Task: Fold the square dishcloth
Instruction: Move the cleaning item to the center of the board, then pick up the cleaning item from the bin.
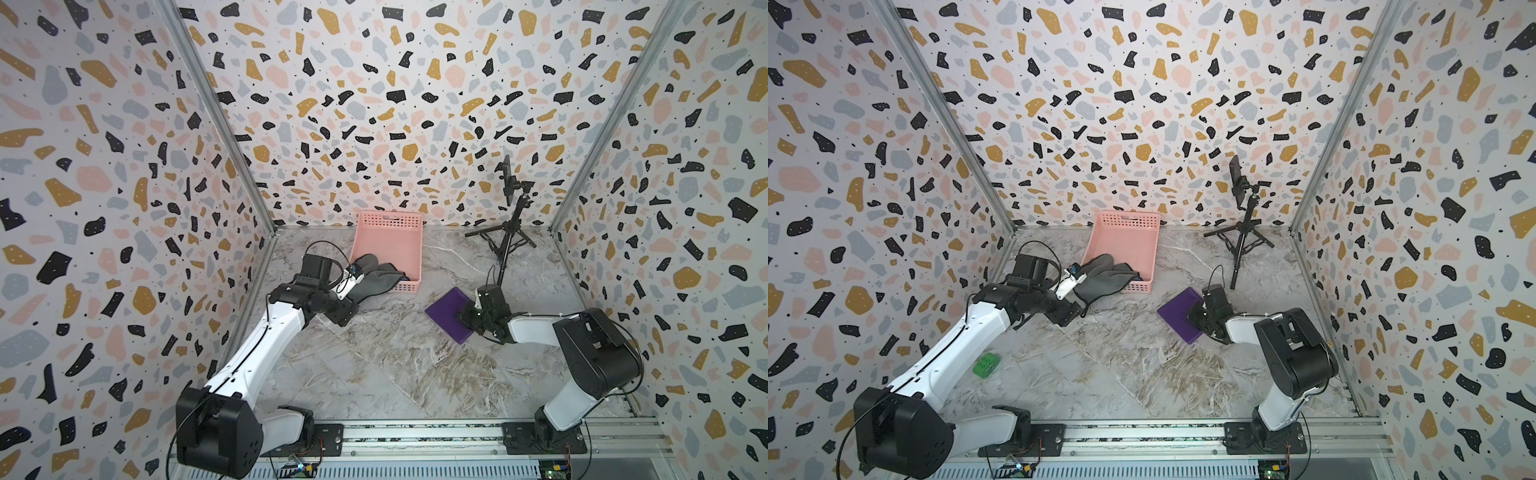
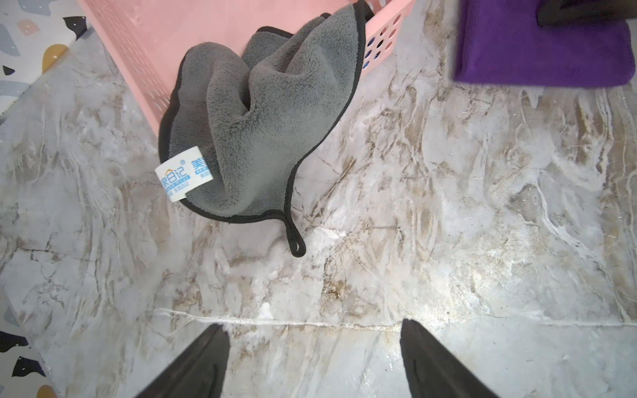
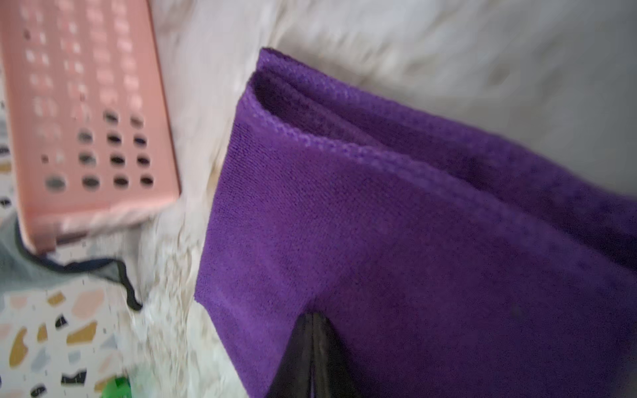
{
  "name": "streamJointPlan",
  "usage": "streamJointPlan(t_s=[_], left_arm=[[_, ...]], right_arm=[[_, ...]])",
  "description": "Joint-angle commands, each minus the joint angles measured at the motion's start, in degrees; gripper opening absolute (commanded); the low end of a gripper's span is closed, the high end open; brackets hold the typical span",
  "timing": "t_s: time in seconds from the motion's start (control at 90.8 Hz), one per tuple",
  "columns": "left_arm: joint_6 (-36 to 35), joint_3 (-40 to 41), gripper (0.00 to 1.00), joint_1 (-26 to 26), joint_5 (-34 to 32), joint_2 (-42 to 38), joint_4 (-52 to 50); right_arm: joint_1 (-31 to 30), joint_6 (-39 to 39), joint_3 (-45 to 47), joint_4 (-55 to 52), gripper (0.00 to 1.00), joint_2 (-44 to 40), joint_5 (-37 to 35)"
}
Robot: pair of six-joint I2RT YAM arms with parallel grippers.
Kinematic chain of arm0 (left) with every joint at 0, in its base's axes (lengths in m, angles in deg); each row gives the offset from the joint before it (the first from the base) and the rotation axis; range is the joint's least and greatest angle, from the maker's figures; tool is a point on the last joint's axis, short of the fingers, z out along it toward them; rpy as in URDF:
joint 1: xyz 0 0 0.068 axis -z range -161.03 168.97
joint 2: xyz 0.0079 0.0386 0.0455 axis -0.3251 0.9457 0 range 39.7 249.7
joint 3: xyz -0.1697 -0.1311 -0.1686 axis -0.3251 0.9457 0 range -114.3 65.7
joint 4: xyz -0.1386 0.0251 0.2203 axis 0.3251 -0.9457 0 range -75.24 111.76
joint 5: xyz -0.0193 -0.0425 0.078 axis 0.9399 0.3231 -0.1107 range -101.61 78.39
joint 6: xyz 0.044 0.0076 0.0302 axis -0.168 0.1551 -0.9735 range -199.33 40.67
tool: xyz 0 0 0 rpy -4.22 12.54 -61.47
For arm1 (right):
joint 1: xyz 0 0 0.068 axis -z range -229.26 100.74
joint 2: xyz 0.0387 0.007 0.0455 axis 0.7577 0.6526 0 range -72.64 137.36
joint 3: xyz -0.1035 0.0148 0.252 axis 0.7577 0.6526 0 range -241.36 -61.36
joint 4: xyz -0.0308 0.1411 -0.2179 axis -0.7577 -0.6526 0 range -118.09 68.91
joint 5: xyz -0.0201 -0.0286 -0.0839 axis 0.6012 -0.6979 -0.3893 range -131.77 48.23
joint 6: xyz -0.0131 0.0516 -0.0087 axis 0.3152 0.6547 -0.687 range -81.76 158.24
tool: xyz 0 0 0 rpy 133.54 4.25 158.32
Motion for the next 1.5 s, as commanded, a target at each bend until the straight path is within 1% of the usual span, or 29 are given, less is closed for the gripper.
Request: streamJointPlan(t_s=[0.0,0.121,0.253,0.341,0.385,0.429,0.551,0.639,0.716,0.815,0.925,1.013,1.145,1.244,1.332,1.486], left_arm=[[-0.1,0.8,0.82,-0.2,0.5,0.9,1.6],[-1.1,0.2,0.82,-0.2,-0.3,2.6,1.2],[-1.2,-1.5,0.79,-0.2,-0.3,5.3,1.6],[-0.9,-3.8,0.72,-0.2,-0.2,8.2,1.6],[-0.2,-5.4,0.7,-0.1,-0.2,10.4,1.6],[0.4,-7.3,0.68,-0.1,0.2,12.4,1.4],[1.4,-13.3,0.65,0.6,0.4,18.2,0.5],[1.2,-17.2,0.65,2.2,-0.5,22.4,-0.4],[1.0,-20.1,0.65,4.1,-2.9,25.5,-1.0],[0.6,-23.5,0.67,6.1,-5.0,29.8,-1.6],[0.7,-26.9,0.66,6.8,-6.6,33.3,-1.9],[0.4,-28.6,0.59,6.8,-7.7,34.9,-1.6],[-0.4,-28.5,0.39,6.8,-6.9,34.4,-1.9],[-0.9,-27.9,0.2,6.8,-5.4,33.1,-2.3],[-1.1,-27.4,0.0,6.8,-4.6,31.6,-2.8],[-1.3,-27.1,0.0,6.8,-4.9,29.7,-3.3]], right_arm=[[4.3,1.4,-1.9,-5.3,0.1,4.6,-4.3],[7.5,0.9,-6.7,-7.4,0.09,9.0,-5.4],[8.8,-0.3,-11.2,-10.8,0.09,11.9,-7.2],[9.0,-0.6,-12.3,-12.4,0.1,11.3,-8.5],[9.0,-0.8,-12.6,-13.1,0.14,10.5,-8.5],[9.0,-1.0,-12.7,-13.7,0.2,9.0,-8.1],[8.5,-2.9,-12.2,-15.5,0.3,2.7,-7.9],[7.2,-5.1,-11.9,-18.4,0.42,-3.8,-9.1],[5.3,-7.1,-11.1,-20.8,0.52,-9.8,-11.1],[2.6,-8.8,-9.1,-22.0,0.58,-16.3,-13.1],[0.6,-9.8,-6.5,-22.1,0.6,-20.8,-13.0],[-0.6,-9.3,-3.8,-20.7,0.6,-23.3,-12.0],[-3.3,-8.8,-0.5,-17.7,0.59,-24.8,-11.5],[-5.2,-8.8,0.5,-16.3,0.57,-24.2,-11.4],[-6.2,-8.9,1.1,-14.8,0.56,-23.5,-11.8],[-7.9,-9.4,1.1,-13.4,0.55,-22.3,-12.0]])
